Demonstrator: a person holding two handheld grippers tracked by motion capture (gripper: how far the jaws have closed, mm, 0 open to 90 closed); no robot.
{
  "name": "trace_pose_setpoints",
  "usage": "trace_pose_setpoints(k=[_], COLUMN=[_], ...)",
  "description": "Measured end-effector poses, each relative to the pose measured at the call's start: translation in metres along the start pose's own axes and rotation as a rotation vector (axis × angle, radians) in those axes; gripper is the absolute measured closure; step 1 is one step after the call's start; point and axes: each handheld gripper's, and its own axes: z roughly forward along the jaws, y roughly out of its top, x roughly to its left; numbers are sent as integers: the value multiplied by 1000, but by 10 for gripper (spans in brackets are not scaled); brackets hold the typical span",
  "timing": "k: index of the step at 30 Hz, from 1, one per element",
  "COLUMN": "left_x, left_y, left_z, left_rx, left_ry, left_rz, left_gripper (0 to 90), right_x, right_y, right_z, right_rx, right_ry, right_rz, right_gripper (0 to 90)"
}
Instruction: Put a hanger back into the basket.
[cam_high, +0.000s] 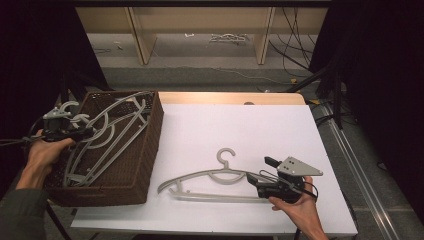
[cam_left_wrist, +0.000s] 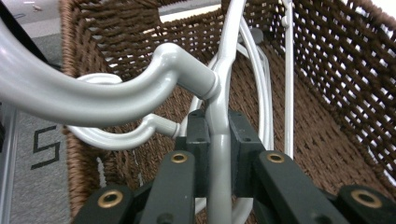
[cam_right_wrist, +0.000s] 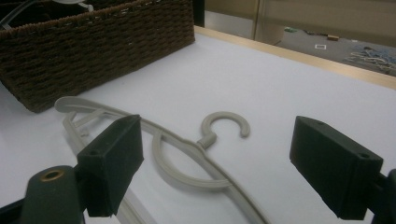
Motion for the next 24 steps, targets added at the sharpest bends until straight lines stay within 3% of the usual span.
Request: trace_pose_setpoints(k=[2, 3, 4, 5, 8, 9, 11, 13, 21, 24], left_x=[1, 1, -3, -1, -6, -5, -8, -11, -16, -13], left_y=[0, -1, -2, -2, -2, -3, -3, -3, -7, -3], left_z=[2, 5, 8, 8, 15, 16, 22, 27, 40, 28], left_rx=[39, 32, 17, 48, 49, 65, 70, 87, 114, 135], left_ry=[5, 7, 7, 3, 1, 5, 12, 8, 24, 89], left_rz=[45, 43, 7, 43, 31, 55, 46, 42, 21, -15], left_gripper=[811, 812, 811, 810, 809, 809, 808, 806, 794, 722], right_x=[0, 0, 0, 0, -2, -2, -1, -1, -2, -1], right_y=[0, -1, -1, -1, 0, -1, -1, 0, -1, -1], right_z=[0, 1, 1, 1, -1, 1, 2, -1, 1, 1], right_rx=[-1, -7, -9, -9, 6, -13, -16, 23, -5, 6], right_ry=[1, 9, 4, 10, -9, -1, 1, -9, -6, -3], right_rz=[1, 6, 0, 6, -14, -11, -10, -16, -11, -1], right_gripper=[183, 183, 183, 183, 183, 183, 183, 183, 183, 183])
